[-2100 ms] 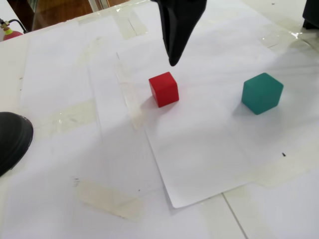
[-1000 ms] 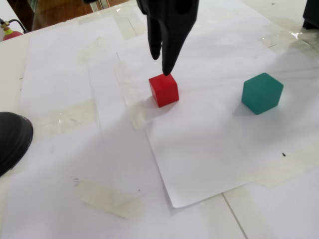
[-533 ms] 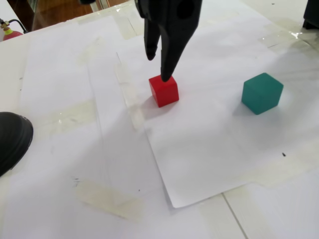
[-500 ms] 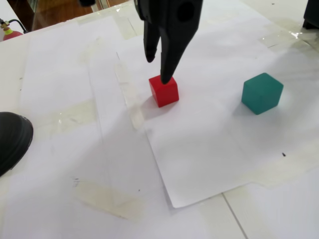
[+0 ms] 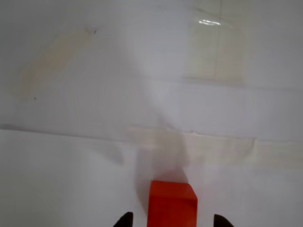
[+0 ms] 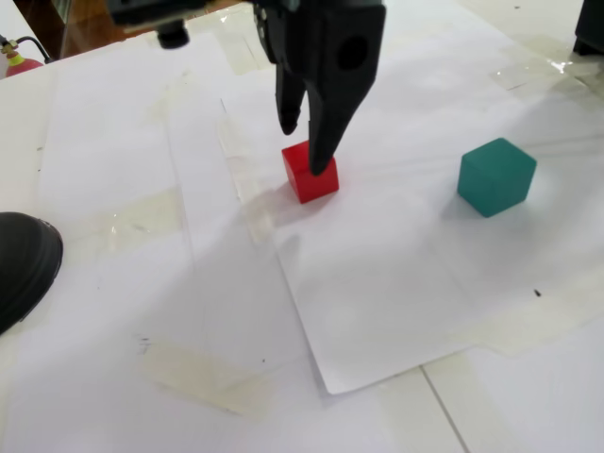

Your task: Put the red cube on the top of the blue cube.

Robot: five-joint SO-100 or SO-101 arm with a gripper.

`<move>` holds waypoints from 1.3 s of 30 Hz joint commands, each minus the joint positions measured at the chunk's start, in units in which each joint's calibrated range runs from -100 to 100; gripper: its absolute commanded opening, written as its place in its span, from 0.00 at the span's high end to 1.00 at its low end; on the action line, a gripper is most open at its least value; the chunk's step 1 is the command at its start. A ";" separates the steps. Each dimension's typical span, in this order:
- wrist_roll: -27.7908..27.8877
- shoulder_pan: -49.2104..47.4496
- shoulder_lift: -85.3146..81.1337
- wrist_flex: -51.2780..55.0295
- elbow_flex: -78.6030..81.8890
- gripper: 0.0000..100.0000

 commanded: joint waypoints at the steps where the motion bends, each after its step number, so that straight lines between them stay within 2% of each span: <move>1: 0.15 0.14 -0.47 -1.08 0.08 0.75; 22: 0.63 0.74 2.88 -4.58 3.62 0.75; 25: 0.63 0.82 3.14 -4.75 3.62 0.78; 39: 0.73 0.74 4.17 -6.13 3.44 0.80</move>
